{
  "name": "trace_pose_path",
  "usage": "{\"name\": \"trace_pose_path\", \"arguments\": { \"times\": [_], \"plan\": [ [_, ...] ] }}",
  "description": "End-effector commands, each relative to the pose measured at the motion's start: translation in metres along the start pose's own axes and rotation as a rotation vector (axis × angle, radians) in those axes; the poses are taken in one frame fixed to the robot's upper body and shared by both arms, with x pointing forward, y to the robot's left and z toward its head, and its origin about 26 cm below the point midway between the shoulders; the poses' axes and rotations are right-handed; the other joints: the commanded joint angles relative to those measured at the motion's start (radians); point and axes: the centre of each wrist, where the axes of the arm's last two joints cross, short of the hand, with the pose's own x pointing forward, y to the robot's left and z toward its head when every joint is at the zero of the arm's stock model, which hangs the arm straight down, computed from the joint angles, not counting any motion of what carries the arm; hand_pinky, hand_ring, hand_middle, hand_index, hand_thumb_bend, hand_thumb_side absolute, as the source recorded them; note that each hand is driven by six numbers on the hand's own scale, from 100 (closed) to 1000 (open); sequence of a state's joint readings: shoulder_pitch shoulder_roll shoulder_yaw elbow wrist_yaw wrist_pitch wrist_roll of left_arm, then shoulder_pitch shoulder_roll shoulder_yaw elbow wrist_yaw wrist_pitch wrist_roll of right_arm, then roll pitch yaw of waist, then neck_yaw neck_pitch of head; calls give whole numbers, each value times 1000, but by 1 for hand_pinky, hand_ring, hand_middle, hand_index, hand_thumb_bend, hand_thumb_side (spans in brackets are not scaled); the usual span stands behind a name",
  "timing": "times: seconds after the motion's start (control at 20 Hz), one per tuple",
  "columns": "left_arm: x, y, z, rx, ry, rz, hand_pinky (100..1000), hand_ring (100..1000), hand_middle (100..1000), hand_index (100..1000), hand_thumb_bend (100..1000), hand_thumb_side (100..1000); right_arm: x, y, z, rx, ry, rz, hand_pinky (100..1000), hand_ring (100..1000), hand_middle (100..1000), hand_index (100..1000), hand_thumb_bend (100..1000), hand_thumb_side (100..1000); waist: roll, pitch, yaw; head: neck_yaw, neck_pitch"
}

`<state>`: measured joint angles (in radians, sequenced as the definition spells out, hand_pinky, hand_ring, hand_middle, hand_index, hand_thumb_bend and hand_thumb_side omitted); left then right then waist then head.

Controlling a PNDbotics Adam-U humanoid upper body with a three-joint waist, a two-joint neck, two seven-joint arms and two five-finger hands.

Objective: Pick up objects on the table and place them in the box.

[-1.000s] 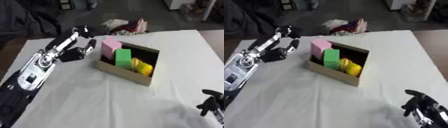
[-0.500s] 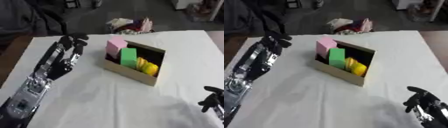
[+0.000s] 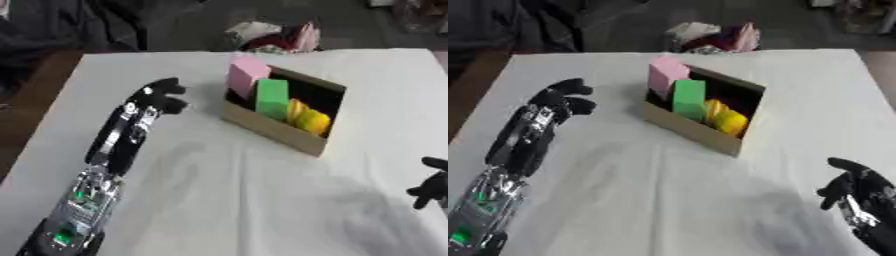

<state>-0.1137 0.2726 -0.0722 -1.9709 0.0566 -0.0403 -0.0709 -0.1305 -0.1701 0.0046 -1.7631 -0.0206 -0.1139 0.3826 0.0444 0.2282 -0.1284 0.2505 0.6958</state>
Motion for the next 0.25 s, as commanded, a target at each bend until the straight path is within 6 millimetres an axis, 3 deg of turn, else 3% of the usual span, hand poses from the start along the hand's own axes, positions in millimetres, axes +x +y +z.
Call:
{"name": "trace_pose_path", "arguments": {
  "times": [0.05,0.25],
  "plan": [
    [4,-4,-4,-19,2,36,758,692,705,847,100,900,5,-3,-1,10,-16,10,689,449,485,839,100,432,-3,-15,1,2,20],
    [3,-8,-5,-27,13,62,754,680,695,841,100,909,4,-3,-1,10,-15,10,689,449,485,839,100,432,-2,-14,-2,8,17]
  ]
}}
